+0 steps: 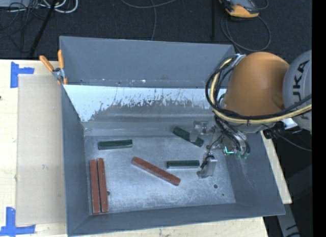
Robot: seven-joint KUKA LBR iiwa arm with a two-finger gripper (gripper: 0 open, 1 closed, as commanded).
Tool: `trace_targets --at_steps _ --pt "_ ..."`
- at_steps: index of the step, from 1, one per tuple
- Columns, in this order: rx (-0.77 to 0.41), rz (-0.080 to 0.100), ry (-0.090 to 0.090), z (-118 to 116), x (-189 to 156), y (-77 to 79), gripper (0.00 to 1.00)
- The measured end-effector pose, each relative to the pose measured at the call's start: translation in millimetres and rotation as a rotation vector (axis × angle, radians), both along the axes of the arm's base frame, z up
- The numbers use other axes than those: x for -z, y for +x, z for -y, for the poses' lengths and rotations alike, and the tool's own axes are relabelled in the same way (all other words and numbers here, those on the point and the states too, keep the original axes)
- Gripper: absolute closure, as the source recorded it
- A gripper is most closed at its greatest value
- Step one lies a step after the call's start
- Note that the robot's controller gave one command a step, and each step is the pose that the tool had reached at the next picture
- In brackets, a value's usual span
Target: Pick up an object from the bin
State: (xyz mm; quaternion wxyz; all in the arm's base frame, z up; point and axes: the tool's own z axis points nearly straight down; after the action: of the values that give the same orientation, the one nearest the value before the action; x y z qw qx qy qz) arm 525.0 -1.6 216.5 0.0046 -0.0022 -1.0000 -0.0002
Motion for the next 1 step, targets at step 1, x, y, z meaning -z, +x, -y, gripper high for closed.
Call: trace_targets --at_steps 1 --pt "-0.297 0.004 0.002 37.6 150.5 40.0 0.0"
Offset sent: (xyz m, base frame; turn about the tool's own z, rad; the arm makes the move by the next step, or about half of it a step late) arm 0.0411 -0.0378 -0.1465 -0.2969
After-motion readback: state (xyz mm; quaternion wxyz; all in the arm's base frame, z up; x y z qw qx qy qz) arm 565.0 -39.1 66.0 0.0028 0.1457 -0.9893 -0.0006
